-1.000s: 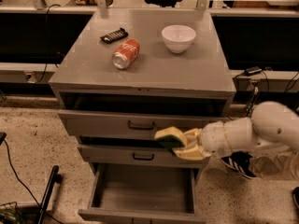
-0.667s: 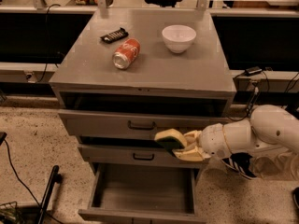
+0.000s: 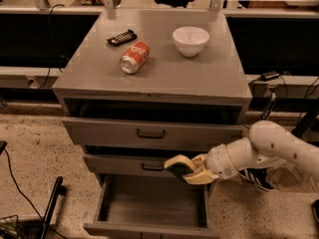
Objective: Place sponge into bottom drawer
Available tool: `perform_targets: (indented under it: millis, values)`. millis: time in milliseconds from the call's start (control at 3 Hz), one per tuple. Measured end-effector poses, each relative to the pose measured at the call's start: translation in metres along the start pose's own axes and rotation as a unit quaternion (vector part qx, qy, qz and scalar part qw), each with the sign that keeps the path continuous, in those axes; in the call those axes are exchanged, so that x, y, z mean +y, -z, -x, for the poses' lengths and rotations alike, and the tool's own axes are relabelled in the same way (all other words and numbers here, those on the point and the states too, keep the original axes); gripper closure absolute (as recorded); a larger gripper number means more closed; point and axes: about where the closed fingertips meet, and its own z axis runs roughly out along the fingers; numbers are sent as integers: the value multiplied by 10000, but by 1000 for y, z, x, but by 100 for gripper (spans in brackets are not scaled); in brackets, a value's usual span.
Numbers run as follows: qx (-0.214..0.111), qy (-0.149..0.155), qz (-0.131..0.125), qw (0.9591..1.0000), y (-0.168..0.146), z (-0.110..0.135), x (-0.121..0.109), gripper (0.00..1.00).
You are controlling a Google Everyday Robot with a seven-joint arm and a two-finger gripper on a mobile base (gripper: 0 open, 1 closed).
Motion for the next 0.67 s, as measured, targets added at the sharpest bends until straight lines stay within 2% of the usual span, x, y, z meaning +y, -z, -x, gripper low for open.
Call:
perform_targets:
  millis: [333,667]
  values:
    - [107,-118,129,9998,-13,-31,-6,100]
    - [182,79,-136,9997,-4,-46,-10,100]
